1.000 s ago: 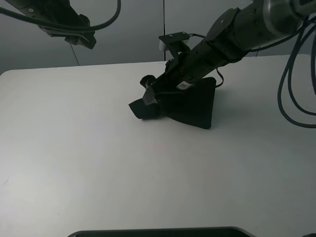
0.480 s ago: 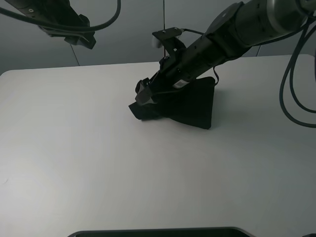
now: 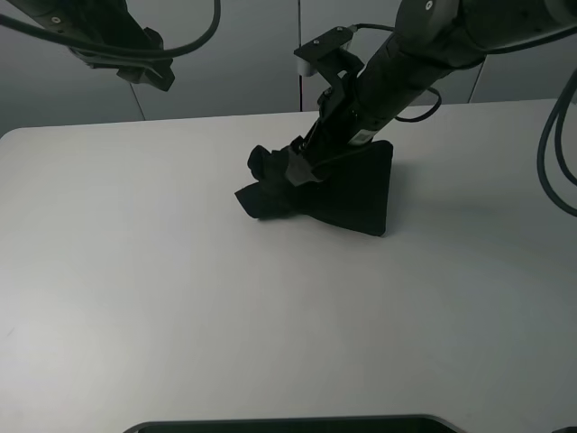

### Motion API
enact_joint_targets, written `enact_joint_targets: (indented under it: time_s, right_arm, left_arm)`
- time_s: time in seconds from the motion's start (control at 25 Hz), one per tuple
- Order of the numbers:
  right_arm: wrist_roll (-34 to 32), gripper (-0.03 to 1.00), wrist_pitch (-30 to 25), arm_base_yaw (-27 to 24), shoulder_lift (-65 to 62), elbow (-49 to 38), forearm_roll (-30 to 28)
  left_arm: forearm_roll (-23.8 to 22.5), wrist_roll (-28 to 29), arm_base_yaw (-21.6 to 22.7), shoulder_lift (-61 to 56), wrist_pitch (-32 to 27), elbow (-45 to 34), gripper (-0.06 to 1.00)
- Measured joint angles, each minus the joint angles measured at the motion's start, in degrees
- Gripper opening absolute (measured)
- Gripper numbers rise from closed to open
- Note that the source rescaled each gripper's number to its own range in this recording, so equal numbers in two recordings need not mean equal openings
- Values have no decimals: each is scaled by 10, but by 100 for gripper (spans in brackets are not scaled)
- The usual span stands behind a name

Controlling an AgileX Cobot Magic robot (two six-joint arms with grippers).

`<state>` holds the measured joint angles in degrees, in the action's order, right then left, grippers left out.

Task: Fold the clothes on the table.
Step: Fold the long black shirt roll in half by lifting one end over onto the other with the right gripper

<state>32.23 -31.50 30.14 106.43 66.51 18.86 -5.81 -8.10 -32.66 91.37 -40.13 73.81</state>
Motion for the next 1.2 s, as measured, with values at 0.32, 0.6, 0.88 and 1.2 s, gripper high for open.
enact_joint_targets:
  time_s: [0.32, 0.6, 0.88, 1.2]
  right_arm:
    - [-72, 65, -46, -5, 5, -18, -56]
    - [147, 63, 7, 0, 38, -18, 197]
    - [242, 59, 24, 0, 65, 18, 319]
    - [383, 59, -25, 26, 119, 39, 520]
  left_arm:
    - [0, 0, 0, 0, -4, 0, 71]
    - [0, 0, 0, -1, -4, 0, 71]
    - [0, 0, 0, -2, -1, 0, 70]
    - [0, 0, 0, -2, 4, 0, 70]
